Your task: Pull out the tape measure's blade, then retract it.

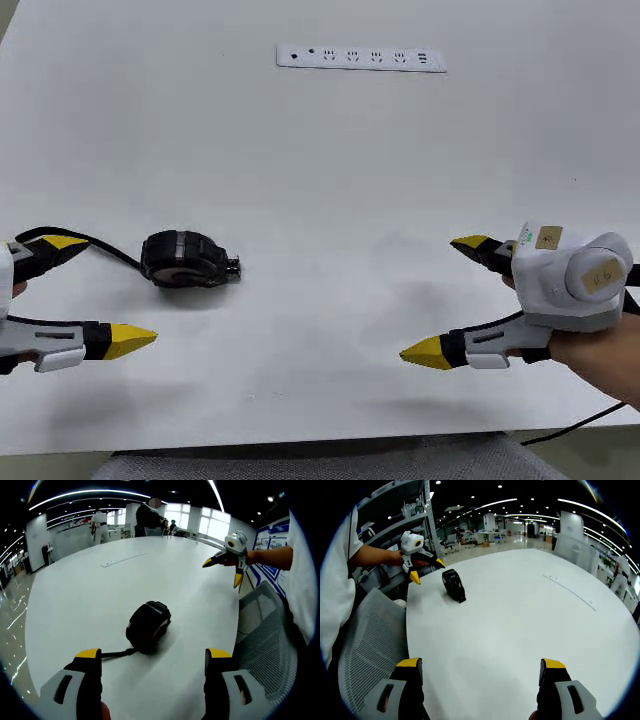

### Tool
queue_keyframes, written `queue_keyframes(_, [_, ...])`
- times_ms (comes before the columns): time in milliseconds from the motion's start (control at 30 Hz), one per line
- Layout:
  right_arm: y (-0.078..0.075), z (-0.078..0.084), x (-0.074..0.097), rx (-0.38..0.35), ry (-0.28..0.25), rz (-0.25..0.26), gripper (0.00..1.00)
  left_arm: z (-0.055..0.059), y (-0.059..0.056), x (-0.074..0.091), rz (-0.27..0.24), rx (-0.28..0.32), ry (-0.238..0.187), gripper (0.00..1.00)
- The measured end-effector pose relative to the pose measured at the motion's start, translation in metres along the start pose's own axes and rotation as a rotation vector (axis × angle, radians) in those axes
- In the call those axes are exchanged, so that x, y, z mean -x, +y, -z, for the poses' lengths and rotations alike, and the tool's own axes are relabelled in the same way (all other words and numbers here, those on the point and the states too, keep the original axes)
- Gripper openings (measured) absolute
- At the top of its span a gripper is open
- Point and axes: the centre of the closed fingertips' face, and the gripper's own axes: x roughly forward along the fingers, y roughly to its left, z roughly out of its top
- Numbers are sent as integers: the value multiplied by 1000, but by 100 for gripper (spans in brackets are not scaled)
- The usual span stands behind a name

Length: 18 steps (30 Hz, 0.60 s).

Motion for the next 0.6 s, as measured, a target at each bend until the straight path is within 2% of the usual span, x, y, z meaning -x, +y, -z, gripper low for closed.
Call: queue_keyframes(600, [-3, -6, -25, 53, 26, -55, 96, -5, -1, -30, 86, -132, 72, 80])
